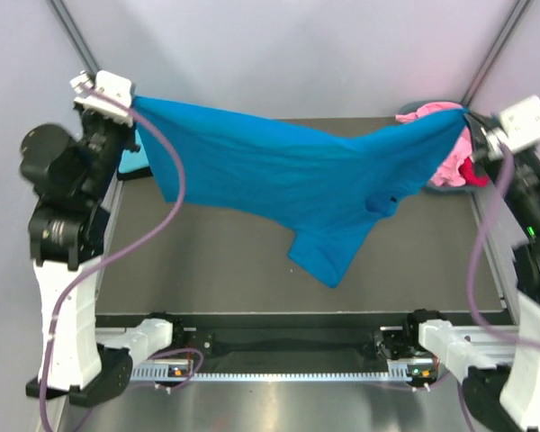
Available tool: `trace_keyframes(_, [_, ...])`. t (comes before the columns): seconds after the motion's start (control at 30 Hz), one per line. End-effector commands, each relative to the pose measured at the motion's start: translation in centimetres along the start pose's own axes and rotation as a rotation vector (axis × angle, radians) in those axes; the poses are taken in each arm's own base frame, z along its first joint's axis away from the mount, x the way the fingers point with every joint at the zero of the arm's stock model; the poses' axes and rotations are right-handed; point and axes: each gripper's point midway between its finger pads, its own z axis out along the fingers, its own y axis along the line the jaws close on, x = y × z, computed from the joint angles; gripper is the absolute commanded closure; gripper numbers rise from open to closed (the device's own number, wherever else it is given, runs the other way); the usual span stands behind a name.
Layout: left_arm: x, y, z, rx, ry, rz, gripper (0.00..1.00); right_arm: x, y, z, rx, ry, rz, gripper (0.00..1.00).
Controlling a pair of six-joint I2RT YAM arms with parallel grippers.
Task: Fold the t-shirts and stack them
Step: Flatten the tshirt out
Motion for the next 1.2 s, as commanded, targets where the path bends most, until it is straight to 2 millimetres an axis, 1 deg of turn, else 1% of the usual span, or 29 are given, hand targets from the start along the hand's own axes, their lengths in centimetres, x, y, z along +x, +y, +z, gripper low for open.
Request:
trace_keyframes(0.0, [-3.8, 0.8, -3.6, -0.016, -0.123, 0.011, 1.00, -3.1, 1.0, -4.9, -0.029, -0.091, -0.076, 1.00])
trace_keyframes(0.03, [-3.7, 0.7, -4.3, -0.010, -0.119, 0.012, 1.00, -3.5, 1.3, -5.9, -0.037, -0.105, -0.093, 1.00])
trace_keyframes(0.07, [-3.9, 0.7, -5.0, -0.011, -0.129, 0.021, 1.00, -4.3, 1.4, -7.8, -0.028, -0.130, -0.108, 1.00])
trace_keyframes(0.13, [-4.8, 1.1, -7.2, -0.029, -0.165, 0.030, 1.00, -5.3, 1.4, -9.6, -0.010, -0.158, -0.129, 1.00])
trace_keyframes(0.17, [-5.1, 1.2, -7.9, -0.036, -0.176, 0.033, 1.00, -6.4, 1.2, -11.2, 0.011, -0.187, -0.143, 1.00])
trace_keyframes(0.2, [-5.8, 1.6, -9.2, -0.053, -0.204, 0.046, 1.00, -7.0, 1.0, -11.9, 0.025, -0.201, -0.152, 1.00])
trace_keyframes(0.23, [-6.3, 1.8, -9.7, -0.063, -0.218, 0.054, 1.00, -7.4, 0.5, -12.6, 0.050, -0.208, -0.162, 1.00])
trace_keyframes(0.27, [-6.7, 2.1, -10.2, -0.079, -0.231, 0.058, 1.00, -8.7, -0.1, -13.8, 0.085, -0.240, -0.176, 1.00])
trace_keyframes(0.33, [-7.5, 2.9, -10.9, -0.114, -0.253, 0.070, 1.00, -9.9, -1.1, -14.5, 0.135, -0.263, -0.184, 1.00])
trace_keyframes(0.37, [-7.6, 3.1, -10.6, -0.120, -0.254, 0.078, 1.00, -11.0, -1.9, -14.7, 0.160, -0.288, -0.188, 1.00])
trace_keyframes(0.43, [-8.4, 3.6, -10.3, -0.133, -0.265, 0.084, 1.00, -11.9, -2.9, -14.4, 0.194, -0.297, -0.193, 1.00])
trace_keyframes(0.53, [-7.9, 3.6, -7.8, -0.118, -0.236, 0.104, 1.00, -12.6, -4.4, -12.1, 0.219, -0.300, -0.217, 1.00])
trace_keyframes(0.57, [-7.5, 3.5, -7.0, -0.112, -0.224, 0.108, 1.00, -11.8, -4.6, -10.2, 0.203, -0.273, -0.222, 1.00])
trace_keyframes(0.63, [-5.6, 2.6, -4.5, -0.076, -0.176, 0.107, 1.00, -10.6, -4.5, -8.2, 0.187, -0.242, -0.242, 1.00])
trace_keyframes(0.67, [-4.7, 2.1, -3.6, -0.054, -0.161, 0.099, 1.00, -8.9, -4.3, -5.9, 0.168, -0.208, -0.240, 1.00])
trace_keyframes(0.7, [-2.7, 1.3, -1.9, -0.031, -0.124, 0.086, 1.00, -7.9, -4.1, -4.8, 0.157, -0.192, -0.240, 1.00])
trace_keyframes(0.73, [-1.6, 0.7, -1.0, -0.013, -0.105, 0.075, 1.00, -6.8, -3.9, -3.6, 0.142, -0.173, -0.243, 1.00])
trace_keyframes(0.77, [0.0, -0.3, 0.4, 0.024, -0.074, 0.054, 1.00, -4.6, -3.2, -1.2, 0.107, -0.131, -0.233, 1.00])
trace_keyframes(0.8, [2.4, -1.3, 1.7, 0.051, -0.024, 0.041, 1.00, -3.3, -2.8, -0.1, 0.090, -0.108, -0.226, 1.00])
trace_keyframes(0.83, [3.6, -1.8, 2.6, 0.061, -0.006, 0.034, 1.00, -2.2, -2.3, 1.1, 0.062, -0.091, -0.219, 1.00])
trace_keyframes(0.87, [5.1, -2.4, 3.6, 0.076, 0.020, 0.032, 1.00, 0.4, -1.4, 3.3, 0.023, -0.042, -0.210, 1.00])
trace_keyframes(0.9, [8.8, -3.8, 5.3, 0.114, 0.095, 0.027, 1.00, 1.8, -1.0, 4.5, 0.006, -0.017, -0.203, 1.00])
trace_keyframes(0.93, [10.1, -4.4, 6.4, 0.129, 0.104, 0.035, 1.00, 2.6, -0.9, 5.5, 0.002, -0.009, -0.202, 1.00])
trace_keyframes(0.97, [12.8, -5.4, 8.0, 0.161, 0.151, 0.047, 1.00, 5.8, 0.2, 7.6, -0.039, 0.052, -0.191, 1.00])
trace_keyframes(1.0, [15.3, -6.8, 8.8, 0.205, 0.187, 0.043, 1.00, 7.3, 0.8, 8.7, -0.062, 0.078, -0.200, 1.00])
trace_keyframes(1.03, [16.9, -7.6, 9.7, 0.229, 0.206, 0.040, 1.00, 8.4, 1.1, 9.8, -0.076, 0.087, -0.204, 1.00])
trace_keyframes(1.07, [20.0, -8.9, 11.5, 0.257, 0.246, 0.032, 1.00, 12.1, 2.6, 11.7, -0.120, 0.148, -0.189, 1.00])
trace_keyframes(1.13, [22.6, -10.3, 13.3, 0.292, 0.271, 0.012, 1.00, 15.5, 3.9, 14.0, -0.150, 0.178, -0.181, 1.00])
trace_keyframes(1.17, [25.3, -11.3, 15.1, 0.306, 0.307, 0.000, 1.00, 18.8, 5.2, 15.9, -0.190, 0.231, -0.160, 1.00])
